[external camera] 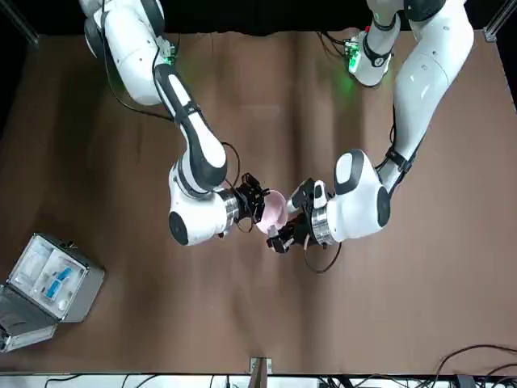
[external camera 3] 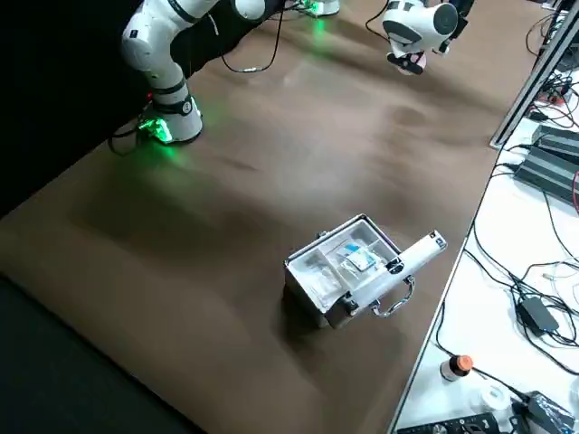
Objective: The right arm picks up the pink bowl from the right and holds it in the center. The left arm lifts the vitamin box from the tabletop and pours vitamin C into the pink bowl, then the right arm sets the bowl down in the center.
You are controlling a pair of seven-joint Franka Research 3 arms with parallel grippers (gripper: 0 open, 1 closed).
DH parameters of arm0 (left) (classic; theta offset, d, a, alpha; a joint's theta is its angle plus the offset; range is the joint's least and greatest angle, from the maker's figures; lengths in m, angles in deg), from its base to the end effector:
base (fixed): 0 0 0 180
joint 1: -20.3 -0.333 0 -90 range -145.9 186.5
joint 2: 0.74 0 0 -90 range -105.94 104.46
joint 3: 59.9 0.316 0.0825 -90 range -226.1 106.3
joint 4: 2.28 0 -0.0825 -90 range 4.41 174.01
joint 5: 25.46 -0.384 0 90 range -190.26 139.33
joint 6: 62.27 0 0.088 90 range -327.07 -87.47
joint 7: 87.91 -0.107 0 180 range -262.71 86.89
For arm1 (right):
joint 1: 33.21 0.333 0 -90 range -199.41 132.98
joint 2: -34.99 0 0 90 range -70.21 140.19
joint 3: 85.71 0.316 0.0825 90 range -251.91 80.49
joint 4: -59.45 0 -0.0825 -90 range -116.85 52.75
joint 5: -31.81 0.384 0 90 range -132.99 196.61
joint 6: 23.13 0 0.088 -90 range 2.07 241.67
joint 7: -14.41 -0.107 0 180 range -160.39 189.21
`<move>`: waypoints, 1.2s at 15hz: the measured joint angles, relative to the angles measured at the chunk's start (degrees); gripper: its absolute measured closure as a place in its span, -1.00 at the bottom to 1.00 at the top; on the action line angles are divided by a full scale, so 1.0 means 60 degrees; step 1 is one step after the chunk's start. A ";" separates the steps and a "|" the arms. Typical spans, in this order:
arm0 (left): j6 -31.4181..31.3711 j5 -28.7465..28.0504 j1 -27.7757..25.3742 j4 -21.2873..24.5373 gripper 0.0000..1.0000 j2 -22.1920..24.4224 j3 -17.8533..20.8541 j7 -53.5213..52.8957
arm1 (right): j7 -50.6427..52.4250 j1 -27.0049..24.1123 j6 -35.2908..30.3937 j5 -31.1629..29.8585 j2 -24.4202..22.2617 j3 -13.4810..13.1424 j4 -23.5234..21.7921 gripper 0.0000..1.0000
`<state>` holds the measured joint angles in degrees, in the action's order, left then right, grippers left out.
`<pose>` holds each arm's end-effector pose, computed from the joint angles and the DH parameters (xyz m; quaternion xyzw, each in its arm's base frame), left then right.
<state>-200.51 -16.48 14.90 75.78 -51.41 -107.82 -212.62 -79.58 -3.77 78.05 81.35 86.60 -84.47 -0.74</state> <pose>0.6688 -0.3681 0.3505 0.3009 -0.8713 0.3679 0.1226 0.6266 0.4428 0.3071 -0.7023 0.5762 0.4016 0.1165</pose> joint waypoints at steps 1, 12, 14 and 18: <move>0.0000 -0.0093 0.0003 0.0002 0.30 0.0034 -0.0029 -0.0043 | 0.0000 -0.0002 -0.0006 0.0000 0.0000 -0.0001 0.0000 0.96; -0.0846 -0.1769 0.0069 0.0785 0.30 0.0620 -0.0101 -0.1094 | 0.0000 -0.0014 -0.0039 0.0000 0.0000 -0.0006 0.0000 0.96; -0.1418 -0.1778 0.0060 0.1116 0.30 0.0756 -0.0101 -0.1304 | 0.0000 -0.0016 -0.0040 0.0000 0.0000 -0.0007 0.0000 0.96; -0.2098 -0.1807 0.0032 0.1631 0.30 0.1125 -0.0100 -0.2119 | -0.0001 -0.0081 -0.0044 0.0000 0.0002 -0.0014 -0.0001 0.96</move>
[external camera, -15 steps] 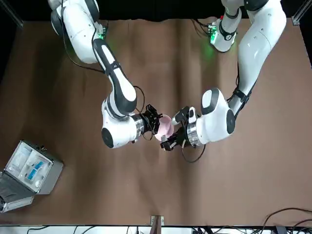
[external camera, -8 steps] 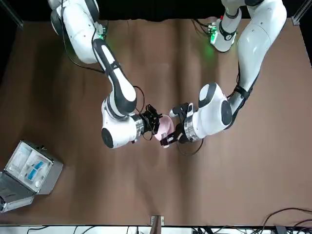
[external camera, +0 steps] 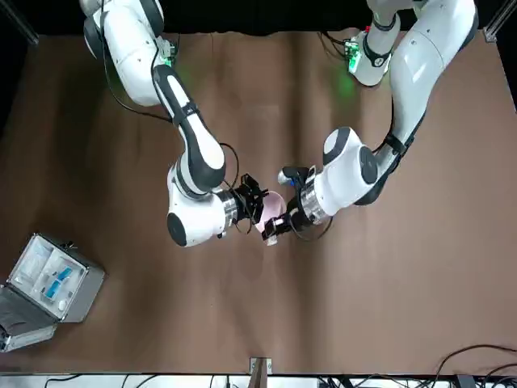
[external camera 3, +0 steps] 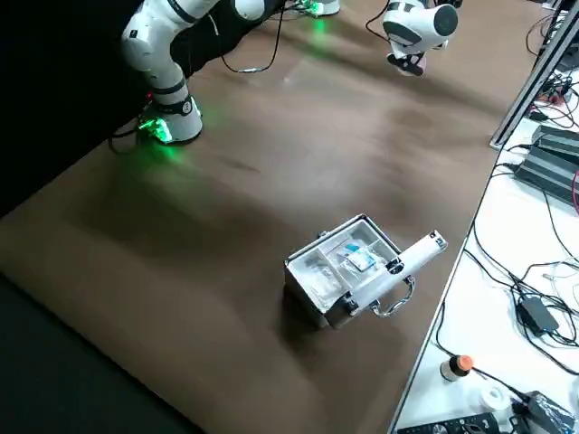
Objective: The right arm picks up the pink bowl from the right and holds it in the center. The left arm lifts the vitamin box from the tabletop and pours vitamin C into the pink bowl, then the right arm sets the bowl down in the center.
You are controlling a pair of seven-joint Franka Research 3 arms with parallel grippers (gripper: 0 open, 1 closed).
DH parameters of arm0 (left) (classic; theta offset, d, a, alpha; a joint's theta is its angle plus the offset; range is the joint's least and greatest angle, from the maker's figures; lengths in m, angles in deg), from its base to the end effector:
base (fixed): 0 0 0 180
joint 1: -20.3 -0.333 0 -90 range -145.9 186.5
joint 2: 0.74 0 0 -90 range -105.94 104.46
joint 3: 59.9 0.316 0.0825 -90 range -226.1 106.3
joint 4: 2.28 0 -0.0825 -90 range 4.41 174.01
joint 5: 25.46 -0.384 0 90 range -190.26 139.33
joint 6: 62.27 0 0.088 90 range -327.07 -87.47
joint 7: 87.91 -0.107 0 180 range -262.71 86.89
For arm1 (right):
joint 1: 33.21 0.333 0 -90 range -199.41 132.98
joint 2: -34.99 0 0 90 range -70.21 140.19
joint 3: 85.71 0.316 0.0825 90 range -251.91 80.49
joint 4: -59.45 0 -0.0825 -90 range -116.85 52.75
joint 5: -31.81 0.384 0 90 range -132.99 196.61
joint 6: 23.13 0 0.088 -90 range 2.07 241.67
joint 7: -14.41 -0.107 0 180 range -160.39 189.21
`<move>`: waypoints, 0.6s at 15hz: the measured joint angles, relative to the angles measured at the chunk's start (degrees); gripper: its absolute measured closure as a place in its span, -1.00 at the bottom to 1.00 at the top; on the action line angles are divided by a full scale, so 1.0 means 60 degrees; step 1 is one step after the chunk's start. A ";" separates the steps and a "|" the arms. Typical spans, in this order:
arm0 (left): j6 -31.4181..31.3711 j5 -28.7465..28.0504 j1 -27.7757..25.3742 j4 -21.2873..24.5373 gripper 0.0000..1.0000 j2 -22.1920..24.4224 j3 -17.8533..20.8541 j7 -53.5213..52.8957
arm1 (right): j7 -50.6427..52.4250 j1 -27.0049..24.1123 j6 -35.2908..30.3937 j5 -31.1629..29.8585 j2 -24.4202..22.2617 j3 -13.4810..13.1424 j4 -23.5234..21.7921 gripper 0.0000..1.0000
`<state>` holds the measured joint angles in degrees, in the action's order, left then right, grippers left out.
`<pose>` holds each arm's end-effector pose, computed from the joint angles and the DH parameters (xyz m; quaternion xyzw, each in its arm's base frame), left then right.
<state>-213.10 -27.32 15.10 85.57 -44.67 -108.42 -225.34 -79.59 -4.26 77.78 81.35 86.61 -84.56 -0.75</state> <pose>0.6304 -0.3934 0.3772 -0.1294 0.9250 -0.3543 0.0464 0.6302 0.4368 0.3066 -0.7000 0.5789 0.4018 0.1162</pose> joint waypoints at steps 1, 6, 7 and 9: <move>-0.0087 0.0000 -0.0020 0.0122 0.30 0.0102 0.0000 -0.0216 | 0.0000 -0.0013 -0.0005 0.0000 0.0001 -0.0001 -0.0001 0.96; -0.0718 -0.0001 -0.0106 0.0703 0.30 0.0405 0.0003 -0.0957 | -0.0002 -0.0021 -0.0011 0.0000 0.0003 0.0000 -0.0001 0.96; -0.0769 -0.0001 -0.0122 0.0744 0.30 0.0418 0.0003 -0.1022 | -0.0002 -0.0021 -0.0010 0.0000 0.0003 0.0000 -0.0001 0.96; -0.0791 -0.0001 -0.0140 0.0754 0.30 0.0425 0.0004 -0.1082 | -0.0002 -0.0021 -0.0010 0.0000 0.0003 0.0000 -0.0001 0.96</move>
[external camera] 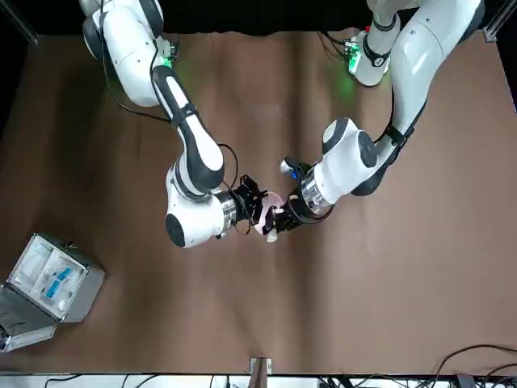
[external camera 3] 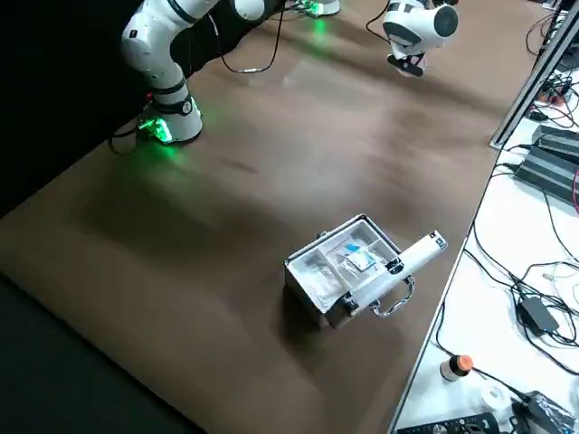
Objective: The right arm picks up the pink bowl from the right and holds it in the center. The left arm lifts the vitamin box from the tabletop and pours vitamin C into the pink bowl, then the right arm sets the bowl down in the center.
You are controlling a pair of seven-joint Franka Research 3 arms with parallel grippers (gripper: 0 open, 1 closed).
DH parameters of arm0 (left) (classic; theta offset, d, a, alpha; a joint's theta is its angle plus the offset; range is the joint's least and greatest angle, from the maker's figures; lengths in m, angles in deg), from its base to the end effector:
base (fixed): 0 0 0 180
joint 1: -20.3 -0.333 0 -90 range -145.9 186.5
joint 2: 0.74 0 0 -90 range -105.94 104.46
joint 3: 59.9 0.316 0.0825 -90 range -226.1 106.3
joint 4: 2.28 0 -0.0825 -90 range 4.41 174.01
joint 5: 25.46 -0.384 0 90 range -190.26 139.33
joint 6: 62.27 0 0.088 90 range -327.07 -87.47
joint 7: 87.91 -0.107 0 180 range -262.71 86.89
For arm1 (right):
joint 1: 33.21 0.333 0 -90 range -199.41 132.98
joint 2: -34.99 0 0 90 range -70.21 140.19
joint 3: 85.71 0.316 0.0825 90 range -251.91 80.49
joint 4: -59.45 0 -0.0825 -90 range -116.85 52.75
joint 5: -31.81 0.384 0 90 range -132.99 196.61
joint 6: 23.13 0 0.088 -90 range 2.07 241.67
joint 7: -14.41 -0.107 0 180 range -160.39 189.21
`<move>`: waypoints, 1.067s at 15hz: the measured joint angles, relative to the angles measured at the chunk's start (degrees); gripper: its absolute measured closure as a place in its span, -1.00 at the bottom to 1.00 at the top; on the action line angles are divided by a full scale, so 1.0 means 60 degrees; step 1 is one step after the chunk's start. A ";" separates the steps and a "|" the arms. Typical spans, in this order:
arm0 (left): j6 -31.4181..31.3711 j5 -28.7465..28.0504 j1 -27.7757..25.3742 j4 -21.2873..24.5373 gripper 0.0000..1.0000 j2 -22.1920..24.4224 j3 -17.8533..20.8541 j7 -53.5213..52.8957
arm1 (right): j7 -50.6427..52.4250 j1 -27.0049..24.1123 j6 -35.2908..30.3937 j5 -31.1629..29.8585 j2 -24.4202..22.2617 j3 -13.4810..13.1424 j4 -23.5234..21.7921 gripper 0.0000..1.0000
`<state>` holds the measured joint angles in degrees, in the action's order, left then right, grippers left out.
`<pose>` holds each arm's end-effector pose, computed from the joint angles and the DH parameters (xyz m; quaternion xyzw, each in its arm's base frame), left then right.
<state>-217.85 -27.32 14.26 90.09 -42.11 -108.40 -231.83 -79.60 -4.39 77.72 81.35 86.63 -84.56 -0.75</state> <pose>0.6175 -0.3909 0.3786 -0.0754 0.9285 -0.3520 0.0911 0.6310 0.4354 0.3063 -0.6993 0.5796 0.4020 0.1161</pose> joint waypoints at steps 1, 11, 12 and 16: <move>-0.0003 0.0000 -0.0002 0.0001 0.30 0.0004 0.0000 -0.0012 | 0.0000 0.0000 0.0000 0.0000 0.0000 0.0000 0.0000 0.96; -0.0011 -0.3389 0.0002 0.0025 0.30 0.0122 -0.0001 0.1121 | -0.0001 0.0000 0.0000 0.0000 0.0000 0.0002 0.0000 0.96; -0.0011 -0.3683 0.0002 0.0028 0.30 0.0122 -0.0001 0.1342 | -0.0001 0.0000 0.0000 0.0001 0.0000 0.0002 0.0000 0.96; -0.0020 -0.4758 0.0013 0.0079 0.30 0.0122 -0.0002 0.1770 | -0.0001 0.0000 -0.0001 0.0001 0.0000 0.0002 0.0000 0.96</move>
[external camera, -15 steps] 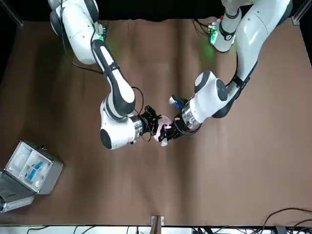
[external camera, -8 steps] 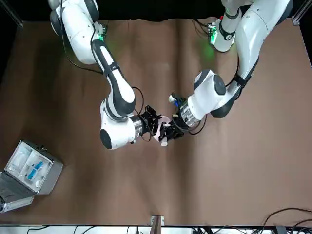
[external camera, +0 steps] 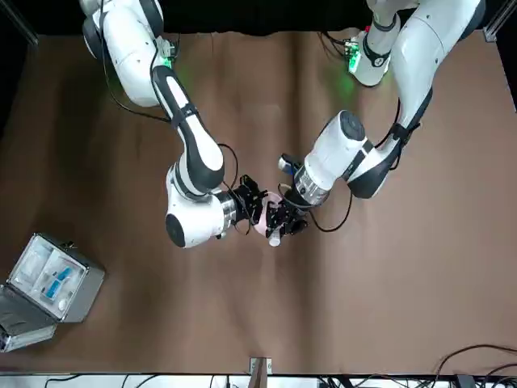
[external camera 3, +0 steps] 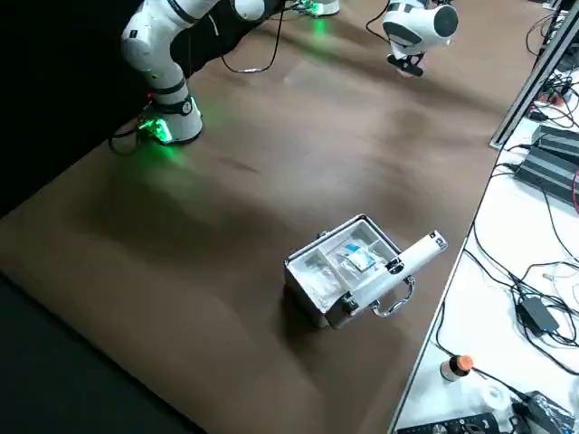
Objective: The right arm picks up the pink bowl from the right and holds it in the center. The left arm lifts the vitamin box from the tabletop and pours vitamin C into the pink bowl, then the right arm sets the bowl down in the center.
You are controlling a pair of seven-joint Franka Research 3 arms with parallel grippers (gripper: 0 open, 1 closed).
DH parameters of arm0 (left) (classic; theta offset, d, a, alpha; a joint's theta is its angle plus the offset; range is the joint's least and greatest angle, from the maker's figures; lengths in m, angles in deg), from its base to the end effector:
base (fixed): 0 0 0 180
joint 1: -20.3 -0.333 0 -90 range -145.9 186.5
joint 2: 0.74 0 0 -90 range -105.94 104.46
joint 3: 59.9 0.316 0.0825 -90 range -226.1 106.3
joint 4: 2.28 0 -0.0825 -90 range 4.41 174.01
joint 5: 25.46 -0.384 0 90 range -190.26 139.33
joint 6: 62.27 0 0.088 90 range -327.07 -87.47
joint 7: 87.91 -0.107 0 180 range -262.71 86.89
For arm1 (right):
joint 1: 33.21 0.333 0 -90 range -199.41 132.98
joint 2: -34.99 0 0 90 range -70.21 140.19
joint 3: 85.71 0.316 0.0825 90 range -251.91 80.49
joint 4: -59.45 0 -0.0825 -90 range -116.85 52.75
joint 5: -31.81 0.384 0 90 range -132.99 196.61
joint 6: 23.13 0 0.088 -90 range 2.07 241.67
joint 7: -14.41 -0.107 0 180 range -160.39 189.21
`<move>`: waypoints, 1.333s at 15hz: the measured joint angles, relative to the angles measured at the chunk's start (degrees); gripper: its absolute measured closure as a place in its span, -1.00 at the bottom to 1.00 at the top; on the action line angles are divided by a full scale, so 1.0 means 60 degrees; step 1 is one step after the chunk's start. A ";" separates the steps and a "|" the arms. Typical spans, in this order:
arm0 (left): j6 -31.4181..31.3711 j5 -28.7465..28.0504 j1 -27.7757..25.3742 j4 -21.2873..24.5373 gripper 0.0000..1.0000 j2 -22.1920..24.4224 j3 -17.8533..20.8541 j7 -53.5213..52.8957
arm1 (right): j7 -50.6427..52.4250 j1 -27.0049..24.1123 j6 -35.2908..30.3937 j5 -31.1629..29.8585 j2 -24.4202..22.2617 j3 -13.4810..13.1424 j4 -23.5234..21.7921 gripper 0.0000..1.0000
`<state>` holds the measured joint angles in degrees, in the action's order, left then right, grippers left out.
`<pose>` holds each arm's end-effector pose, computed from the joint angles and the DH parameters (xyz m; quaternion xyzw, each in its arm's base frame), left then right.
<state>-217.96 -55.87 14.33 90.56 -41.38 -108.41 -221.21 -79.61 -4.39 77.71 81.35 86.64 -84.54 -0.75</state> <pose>0.6023 -0.4050 0.3873 0.0232 0.9458 -0.2573 0.1968 0.6309 0.4356 0.3062 -0.6992 0.5795 0.4022 0.1160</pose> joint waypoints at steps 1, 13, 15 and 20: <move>-0.0041 -0.0129 0.0006 0.0013 0.30 0.0000 0.0000 0.0015 | 0.0000 0.0000 -0.0002 0.0000 0.0000 0.0000 0.0000 0.96; -0.1271 -0.1358 -0.0004 0.0578 0.30 0.0001 -0.0002 0.0128 | 0.0002 -0.0001 -0.0002 0.0000 0.0000 -0.0001 0.0000 0.96; -0.1274 -0.1357 -0.0010 0.0619 0.30 0.0001 -0.0001 0.0186 | 0.0002 -0.0001 -0.0002 0.0000 0.0000 -0.0001 0.0000 0.96; -0.1270 -0.0591 -0.0208 0.0921 0.30 0.0000 -0.0001 0.1909 | 0.0003 -0.0001 -0.0002 0.0000 0.0000 -0.0001 0.0000 0.96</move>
<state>-225.58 -59.42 13.08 96.09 -41.39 -108.42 -209.75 -79.59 -4.39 77.70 81.35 86.64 -84.55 -0.75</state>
